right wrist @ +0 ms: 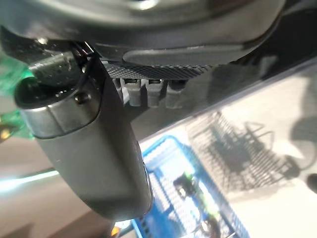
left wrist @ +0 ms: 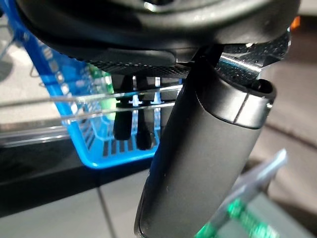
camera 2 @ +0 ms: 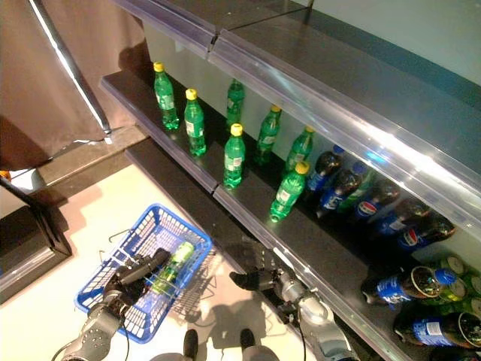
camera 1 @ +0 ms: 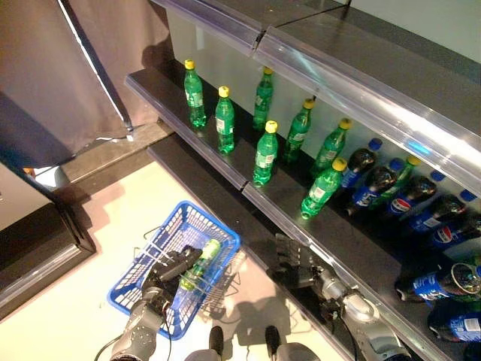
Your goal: Pick up the drink and place into the basket.
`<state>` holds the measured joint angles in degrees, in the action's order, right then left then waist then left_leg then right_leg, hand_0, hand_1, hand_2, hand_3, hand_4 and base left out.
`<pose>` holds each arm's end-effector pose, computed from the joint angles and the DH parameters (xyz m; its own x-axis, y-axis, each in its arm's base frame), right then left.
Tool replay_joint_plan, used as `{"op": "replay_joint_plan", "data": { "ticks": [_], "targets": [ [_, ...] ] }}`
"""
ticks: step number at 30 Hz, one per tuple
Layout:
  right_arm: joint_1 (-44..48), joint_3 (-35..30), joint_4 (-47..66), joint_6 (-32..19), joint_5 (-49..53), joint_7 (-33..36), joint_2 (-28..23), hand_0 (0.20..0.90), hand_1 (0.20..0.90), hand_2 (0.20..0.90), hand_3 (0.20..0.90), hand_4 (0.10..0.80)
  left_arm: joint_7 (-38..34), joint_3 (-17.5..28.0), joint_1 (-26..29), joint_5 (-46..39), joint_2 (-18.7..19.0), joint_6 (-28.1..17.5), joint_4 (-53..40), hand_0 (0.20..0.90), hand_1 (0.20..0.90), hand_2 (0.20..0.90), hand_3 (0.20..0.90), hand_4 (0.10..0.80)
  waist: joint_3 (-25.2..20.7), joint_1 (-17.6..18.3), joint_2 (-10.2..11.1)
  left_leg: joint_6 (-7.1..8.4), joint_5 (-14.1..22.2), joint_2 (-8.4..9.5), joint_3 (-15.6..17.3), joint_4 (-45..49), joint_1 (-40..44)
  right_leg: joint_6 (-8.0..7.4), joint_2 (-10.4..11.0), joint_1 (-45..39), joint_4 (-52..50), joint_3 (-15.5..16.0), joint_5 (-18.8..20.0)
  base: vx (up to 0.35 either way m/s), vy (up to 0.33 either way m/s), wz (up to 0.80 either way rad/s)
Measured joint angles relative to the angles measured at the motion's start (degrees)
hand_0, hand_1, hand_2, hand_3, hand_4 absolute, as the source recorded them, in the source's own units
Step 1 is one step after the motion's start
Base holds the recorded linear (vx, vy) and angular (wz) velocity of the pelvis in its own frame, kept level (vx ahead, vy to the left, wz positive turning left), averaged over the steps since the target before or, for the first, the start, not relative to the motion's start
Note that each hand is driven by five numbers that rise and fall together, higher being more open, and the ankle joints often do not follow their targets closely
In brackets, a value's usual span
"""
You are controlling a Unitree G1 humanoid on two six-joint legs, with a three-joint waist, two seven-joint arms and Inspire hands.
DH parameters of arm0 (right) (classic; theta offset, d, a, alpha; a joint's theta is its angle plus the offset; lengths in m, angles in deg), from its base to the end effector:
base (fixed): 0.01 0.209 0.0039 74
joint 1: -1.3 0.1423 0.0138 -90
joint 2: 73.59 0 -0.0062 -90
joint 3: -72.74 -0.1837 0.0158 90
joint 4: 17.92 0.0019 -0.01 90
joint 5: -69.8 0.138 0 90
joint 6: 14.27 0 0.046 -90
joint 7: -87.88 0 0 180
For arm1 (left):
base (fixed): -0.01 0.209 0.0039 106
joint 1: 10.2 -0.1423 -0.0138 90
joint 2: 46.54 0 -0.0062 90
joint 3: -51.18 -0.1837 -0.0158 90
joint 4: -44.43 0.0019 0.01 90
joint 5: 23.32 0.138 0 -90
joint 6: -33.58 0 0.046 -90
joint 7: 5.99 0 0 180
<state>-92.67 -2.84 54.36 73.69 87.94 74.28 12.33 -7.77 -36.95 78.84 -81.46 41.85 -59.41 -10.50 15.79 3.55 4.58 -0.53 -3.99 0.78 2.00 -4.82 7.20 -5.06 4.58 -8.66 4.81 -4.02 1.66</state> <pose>0.1684 -0.1929 -0.0225 0.8566 0.3342 -0.3930 -0.3398 0.9387 0.0576 0.1598 0.2299 -0.0510 0.8055 0.2305 -0.5460 -0.5420 0.6592 -0.5212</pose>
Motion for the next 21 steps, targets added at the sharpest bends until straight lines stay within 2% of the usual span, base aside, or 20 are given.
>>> {"op": "replay_joint_plan", "data": {
  "ticks": [5, 6, 10, 13, 16, 21],
  "targets": [
    [-1.22, -0.79, -2.36, 0.2, 6.96, 0.05, 2.94, 0.9, 0.9, 0.9, 0.9, 0.8, -1.51, 2.45, -0.24, -2.63, -1.47, -1.2, 7.84, 0.3, 0.3, 0.3, 0.2, 0.1, -0.48, 0.03, -0.26, 0.33, 0.27, -0.35, 1.11, -0.03, 0.6, 0.31, -0.58, 0.07, 0.0, -1.19, 0.14, -0.004, -0.032, -0.13],
    [-1.89, -1.21, -3.02, 0.2, 9.12, 0.01, 3.8, 0.9, 0.9, 0.9, 0.9, 0.8, -1.71, 3.69, -1.29, -2.81, -2.48, -2.14, 9.1, 0.3, 0.3, 0.3, 0.2, 0.1, -1.01, 0.06, -0.31, 0.37, 0.37, -0.38, 1.29, -0.05, 0.61, 0.42, -0.58, 0.28, 0.0, -1.26, 0.12, -0.009, -0.03, -0.04],
    [-3.53, -2.1, -4.93, 0.28, 15.3, -0.01, 4.91, 0.9, 0.9, 0.9, 0.9, 0.8, -1.79, 3.82, -4.03, -3.02, -2.73, -2.51, 14.26, 0.3, 0.3, 0.3, 0.2, 0.1, -3.09, -0.1, -0.87, 0.41, 0.54, -0.41, 1.34, -0.15, 0.58, 0.64, -0.58, 0.33, 0.01, -1.27, -0.01, -0.003, -0.026, -0.01],
    [-3.64, -2.14, -6.43, -0.02, 15.8, -0.02, 4.93, 0.9, 0.9, 0.9, 0.9, 0.8, -1.77, 4.07, -6.09, -4.23, -3.23, -2.34, 17.02, 0.3, 0.3, 0.3, 0.2, 0.1, -4.8, -0.19, -0.98, 0.67, 0.76, -0.48, 1.34, -0.39, 0.48, 0.73, -0.56, 0.42, 0.02, -1.24, -0.07, 0.002, -0.024, 0.01],
    [-3.7, -2.09, -8.54, -1.27, 15.47, 0.01, 4.86, 0.9, 0.9, 0.9, 0.9, 0.8, -1.67, 8.28, -6.81, -7.2, -4.69, -2.71, 19.25, 0.3, 0.3, 0.3, 0.2, 0.1, -7.36, -0.52, -1.2, 0.81, 0.88, -0.63, 1.13, -0.39, -0.28, 0.69, -0.58, 1.17, 0.02, -0.99, -0.15, -0.002, -0.046, 0.02],
    [-4.24, -2.02, -8.68, -3.65, 14.4, 0.26, 4.57, 0.9, 0.9, 0.9, 0.9, 0.8, -1.35, 10.26, -7.97, -10.51, -5.59, -3.85, 22.42, 0.3, 0.3, 0.3, 0.2, 0.1, -10.06, -1.02, -1.36, 0.82, 0.88, -0.6, 0.44, -0.4, -0.31, 0.71, -0.66, 0.97, 0.31, -0.46, -0.31, 0.004, -0.031, 0.05]
  ]
}}
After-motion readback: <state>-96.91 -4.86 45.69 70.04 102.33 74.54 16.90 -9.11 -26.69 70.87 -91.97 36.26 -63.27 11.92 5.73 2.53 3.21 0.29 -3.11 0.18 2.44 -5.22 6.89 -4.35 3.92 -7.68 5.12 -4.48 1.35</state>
